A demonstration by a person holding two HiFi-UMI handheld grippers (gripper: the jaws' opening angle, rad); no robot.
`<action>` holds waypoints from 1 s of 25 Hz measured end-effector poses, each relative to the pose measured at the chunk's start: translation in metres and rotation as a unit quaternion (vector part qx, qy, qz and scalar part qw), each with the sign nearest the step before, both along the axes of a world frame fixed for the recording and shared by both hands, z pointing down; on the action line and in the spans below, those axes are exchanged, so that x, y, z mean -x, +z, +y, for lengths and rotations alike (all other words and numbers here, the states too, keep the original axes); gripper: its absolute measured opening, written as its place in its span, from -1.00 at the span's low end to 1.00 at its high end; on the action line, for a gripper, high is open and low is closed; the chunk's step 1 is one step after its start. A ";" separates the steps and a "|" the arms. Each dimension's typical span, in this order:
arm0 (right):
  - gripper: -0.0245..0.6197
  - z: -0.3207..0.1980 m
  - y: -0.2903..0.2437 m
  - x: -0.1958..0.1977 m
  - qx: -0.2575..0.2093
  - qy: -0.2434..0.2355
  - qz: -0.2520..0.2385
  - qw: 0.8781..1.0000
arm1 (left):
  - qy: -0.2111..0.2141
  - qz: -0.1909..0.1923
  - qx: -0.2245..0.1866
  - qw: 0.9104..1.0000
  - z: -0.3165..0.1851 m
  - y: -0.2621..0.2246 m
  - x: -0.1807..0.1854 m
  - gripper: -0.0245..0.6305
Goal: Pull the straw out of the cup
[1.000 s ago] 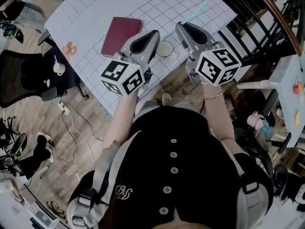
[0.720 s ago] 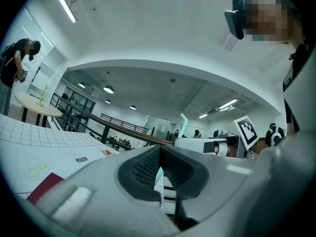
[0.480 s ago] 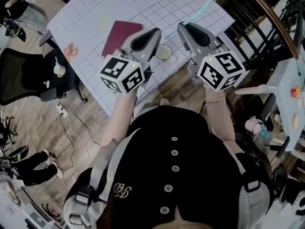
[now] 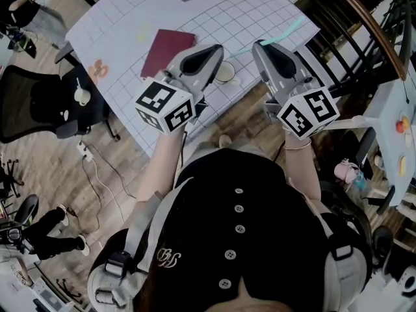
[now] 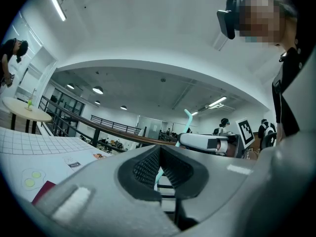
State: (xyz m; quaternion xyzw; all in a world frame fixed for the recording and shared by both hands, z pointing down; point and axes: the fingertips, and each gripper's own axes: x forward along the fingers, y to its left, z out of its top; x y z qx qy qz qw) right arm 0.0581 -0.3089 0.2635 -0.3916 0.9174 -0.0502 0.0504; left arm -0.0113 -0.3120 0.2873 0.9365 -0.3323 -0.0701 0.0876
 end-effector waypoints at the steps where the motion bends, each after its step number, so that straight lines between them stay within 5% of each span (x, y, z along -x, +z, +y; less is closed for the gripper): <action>1: -0.83 0.001 0.000 -0.001 -0.001 0.002 0.000 1.000 | 0.005 -0.004 0.000 1.000 0.002 0.001 -0.001 -0.93; 7: -0.83 0.008 -0.003 -0.001 -0.017 0.008 0.010 1.000 | 0.034 -0.014 0.008 0.999 0.012 0.006 -0.012 -0.93; 25: -0.83 0.006 0.014 0.002 0.007 0.018 0.021 1.000 | 0.027 -0.020 0.011 0.999 0.006 0.008 -0.010 -0.93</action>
